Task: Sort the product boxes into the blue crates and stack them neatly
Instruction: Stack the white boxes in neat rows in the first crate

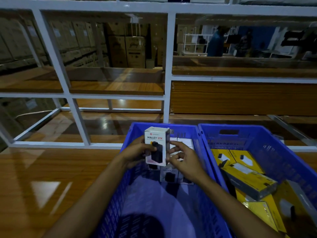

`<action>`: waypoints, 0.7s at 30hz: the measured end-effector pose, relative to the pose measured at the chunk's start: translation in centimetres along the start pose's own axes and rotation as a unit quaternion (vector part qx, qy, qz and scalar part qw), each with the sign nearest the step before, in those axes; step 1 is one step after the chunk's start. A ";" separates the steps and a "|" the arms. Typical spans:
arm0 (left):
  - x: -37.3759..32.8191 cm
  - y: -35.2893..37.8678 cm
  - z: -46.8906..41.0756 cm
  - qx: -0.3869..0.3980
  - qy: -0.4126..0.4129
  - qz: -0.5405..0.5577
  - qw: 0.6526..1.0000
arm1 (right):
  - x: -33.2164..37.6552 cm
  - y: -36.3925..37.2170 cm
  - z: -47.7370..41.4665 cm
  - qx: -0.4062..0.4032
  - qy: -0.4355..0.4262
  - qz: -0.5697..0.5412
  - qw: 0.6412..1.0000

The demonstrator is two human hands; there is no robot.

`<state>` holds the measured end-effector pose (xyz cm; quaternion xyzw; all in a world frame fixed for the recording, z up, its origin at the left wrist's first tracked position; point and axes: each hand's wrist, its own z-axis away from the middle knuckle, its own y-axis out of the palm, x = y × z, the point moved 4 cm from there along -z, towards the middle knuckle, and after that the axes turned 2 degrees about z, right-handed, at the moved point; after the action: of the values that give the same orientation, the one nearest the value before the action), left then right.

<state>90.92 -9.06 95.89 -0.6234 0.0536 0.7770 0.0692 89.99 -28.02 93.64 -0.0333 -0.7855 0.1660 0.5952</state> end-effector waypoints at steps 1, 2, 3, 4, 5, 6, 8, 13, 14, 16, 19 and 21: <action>0.1 -0.6 0.0 -0.014 -0.013 -0.003 1.000 | 0.0 0.3 0.1 0.024 0.003 0.009 1.000; 0.3 -1.3 0.0 -0.032 -0.027 -0.004 0.999 | -0.1 0.6 0.1 0.047 0.007 0.017 0.999; 0.6 -1.9 0.0 -0.046 -0.042 -0.008 0.998 | -0.2 1.0 0.2 0.070 0.013 0.030 0.997; 1.0 -2.3 0.0 -0.056 -0.055 -0.017 0.997 | -0.5 1.3 0.2 0.090 0.019 0.040 0.995; 1.4 -2.6 -0.2 -0.062 -0.060 -0.036 0.996 | -0.9 1.5 0.1 0.103 0.022 0.059 0.993; 1.8 -2.6 -0.3 -0.062 -0.063 -0.068 0.994 | -1.4 1.8 -0.1 0.114 0.027 0.080 0.990; 2.6 -2.8 -1.1 -0.067 -0.068 -0.157 0.983 | -2.0 2.4 -0.6 0.141 0.043 0.133 0.980; 5.6 -3.0 -5.7 -0.061 -0.035 -0.311 0.948 | -2.7 3.5 -2.3 0.138 0.084 0.246 0.956; 6.6 -3.3 -7.0 -0.056 -0.033 -0.325 0.943 | -2.7 3.5 -2.6 0.130 0.076 0.277 0.949; 10.5 -4.8 -11.0 -0.065 -0.039 -0.345 0.935 | -2.8 3.3 -2.9 0.113 0.065 0.321 0.938; 18.4 -8.3 -18.8 -0.091 -0.068 -0.373 0.921 | -3.1 2.8 -3.2 0.081 0.059 0.369 0.924; 19.9 -8.8 -19.8 -0.102 -0.099 -0.372 0.917 | -3.4 2.8 -3.4 0.060 0.049 0.387 0.919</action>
<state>107.29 -2.99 72.21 -0.5222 -0.2686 0.7541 0.2942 93.83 -25.51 90.51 -0.3070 -0.6701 0.4281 0.5229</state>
